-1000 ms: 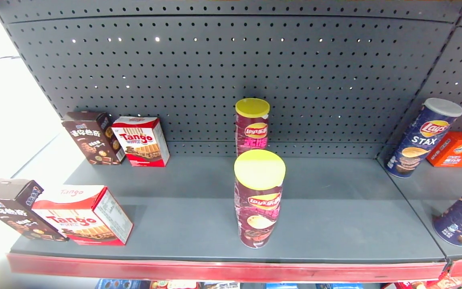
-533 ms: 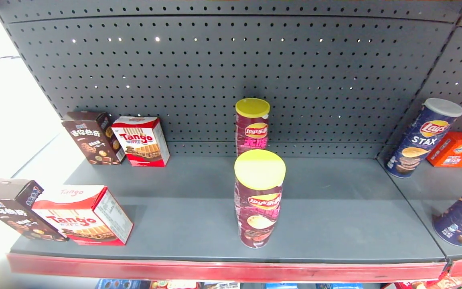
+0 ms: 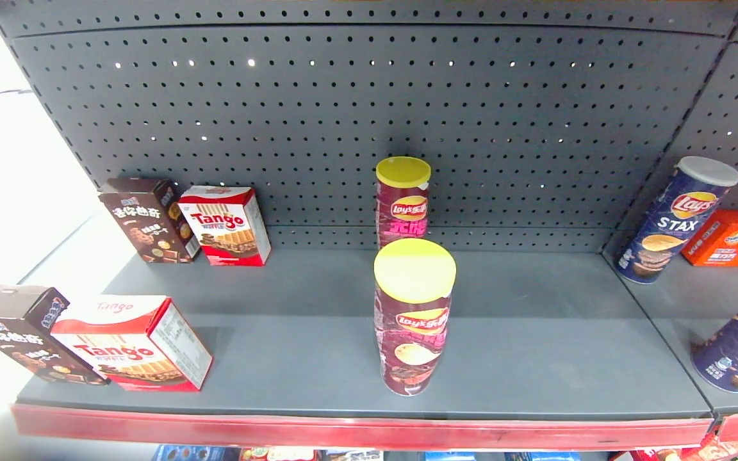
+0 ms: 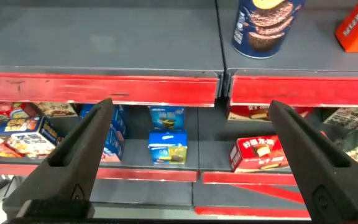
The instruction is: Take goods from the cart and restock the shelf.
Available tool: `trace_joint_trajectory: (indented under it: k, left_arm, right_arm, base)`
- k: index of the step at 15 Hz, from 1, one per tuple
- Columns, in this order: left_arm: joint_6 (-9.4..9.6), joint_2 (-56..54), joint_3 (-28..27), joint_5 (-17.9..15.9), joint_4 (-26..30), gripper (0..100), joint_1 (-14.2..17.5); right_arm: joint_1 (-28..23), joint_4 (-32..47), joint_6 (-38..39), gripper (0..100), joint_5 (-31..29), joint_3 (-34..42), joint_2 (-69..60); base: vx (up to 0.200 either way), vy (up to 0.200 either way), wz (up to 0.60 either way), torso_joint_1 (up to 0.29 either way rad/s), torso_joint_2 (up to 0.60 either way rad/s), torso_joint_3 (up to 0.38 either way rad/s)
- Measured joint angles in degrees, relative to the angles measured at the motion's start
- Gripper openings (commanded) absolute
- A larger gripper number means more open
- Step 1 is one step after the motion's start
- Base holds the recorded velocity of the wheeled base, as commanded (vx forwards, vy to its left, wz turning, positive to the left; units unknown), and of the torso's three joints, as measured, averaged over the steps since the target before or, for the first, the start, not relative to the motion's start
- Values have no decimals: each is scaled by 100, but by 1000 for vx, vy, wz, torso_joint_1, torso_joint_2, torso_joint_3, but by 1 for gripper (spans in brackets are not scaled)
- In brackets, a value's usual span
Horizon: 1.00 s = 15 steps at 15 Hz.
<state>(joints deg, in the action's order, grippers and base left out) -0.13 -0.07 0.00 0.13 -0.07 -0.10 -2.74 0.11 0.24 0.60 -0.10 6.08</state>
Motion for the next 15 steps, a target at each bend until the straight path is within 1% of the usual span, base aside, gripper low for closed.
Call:
trace_joint_trajectory:
  k: [1,2,3,6,13,14,15]
  left_arm:
    - [0,0,0,2,0,100,0]
    - [-2,0,0,2,-2,100,0]
    - [-2,0,0,2,0,100,0]
    - [-5,0,0,0,0,100,0]
    - [0,0,0,18,-6,100,-1]
    - [-2,0,0,27,-6,100,0]
    - [-11,0,0,30,-9,100,0]
  right_arm:
    - [-191,-1,2,100,-13,0,0]
    - [-279,-9,7,100,13,0,0]
    - [-222,-9,9,100,30,0,-9]
    - [277,-11,20,100,33,2,-171]
    - [258,-11,2,100,-46,10,-494]
    - [258,-13,7,100,-50,10,-505]
    - [258,-13,16,100,-50,10,-514]
  base:
    - [0,0,0,0,0,0]
    - [0,0,0,0,0,0]
    - [0,0,0,0,0,0]
    - [0,0,0,0,0,0]
    - [0,0,0,0,0,0]
    - [-200,0,0,-2,2,7]
    - [0,0,0,0,0,0]
